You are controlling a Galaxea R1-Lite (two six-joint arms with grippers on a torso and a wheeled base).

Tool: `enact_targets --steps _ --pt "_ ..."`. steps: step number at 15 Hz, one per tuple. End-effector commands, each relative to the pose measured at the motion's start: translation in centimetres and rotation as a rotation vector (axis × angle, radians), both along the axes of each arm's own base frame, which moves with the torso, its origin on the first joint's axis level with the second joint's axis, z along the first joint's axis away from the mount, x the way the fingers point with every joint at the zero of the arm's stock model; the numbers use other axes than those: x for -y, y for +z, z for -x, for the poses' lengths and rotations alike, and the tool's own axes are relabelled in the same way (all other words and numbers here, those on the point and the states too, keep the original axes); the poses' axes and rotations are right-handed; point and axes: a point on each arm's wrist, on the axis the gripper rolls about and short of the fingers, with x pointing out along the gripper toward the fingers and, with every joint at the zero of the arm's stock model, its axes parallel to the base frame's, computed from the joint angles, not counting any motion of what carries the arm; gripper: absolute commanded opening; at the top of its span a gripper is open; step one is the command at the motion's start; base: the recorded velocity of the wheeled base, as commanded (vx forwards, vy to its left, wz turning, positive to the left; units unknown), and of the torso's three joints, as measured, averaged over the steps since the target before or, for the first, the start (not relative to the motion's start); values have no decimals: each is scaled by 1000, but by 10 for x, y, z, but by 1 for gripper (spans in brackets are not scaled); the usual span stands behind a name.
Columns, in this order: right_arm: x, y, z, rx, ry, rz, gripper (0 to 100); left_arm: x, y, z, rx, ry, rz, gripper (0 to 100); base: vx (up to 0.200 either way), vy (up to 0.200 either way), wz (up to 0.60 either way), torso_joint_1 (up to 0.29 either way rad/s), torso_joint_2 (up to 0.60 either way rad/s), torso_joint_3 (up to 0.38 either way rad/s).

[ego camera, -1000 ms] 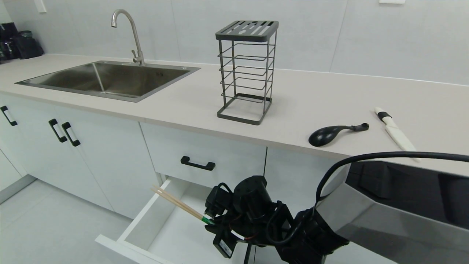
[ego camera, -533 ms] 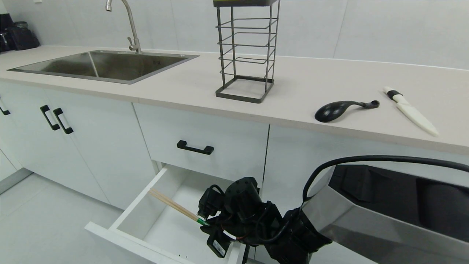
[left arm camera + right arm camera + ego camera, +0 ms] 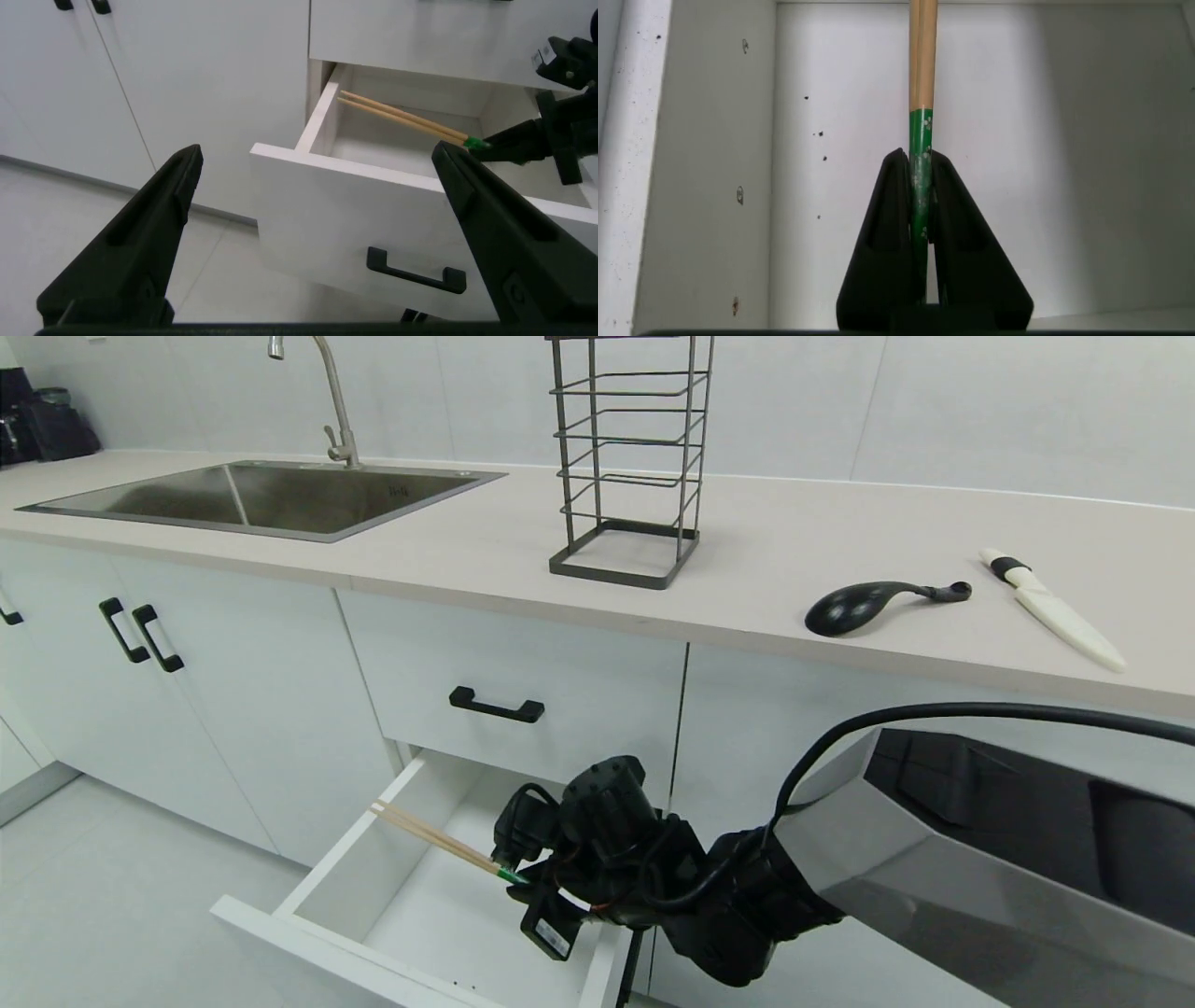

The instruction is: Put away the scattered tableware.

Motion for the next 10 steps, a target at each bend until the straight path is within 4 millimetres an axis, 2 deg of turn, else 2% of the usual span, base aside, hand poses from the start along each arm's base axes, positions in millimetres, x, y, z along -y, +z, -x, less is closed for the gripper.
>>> enact_targets --steps 1,4,10 --pt "-3 10 -2 39 17 -7 0 0 0 0 -1 0 0 100 0 0 0 0 0 0" --pt "-4 2 -7 34 -24 72 0 0 0 0 -1 0 0 100 0 0 0 0 0 0" --pt "-21 -21 -19 29 -47 115 0 0 0 0 -1 0 0 100 0 0 0 0 0 0"
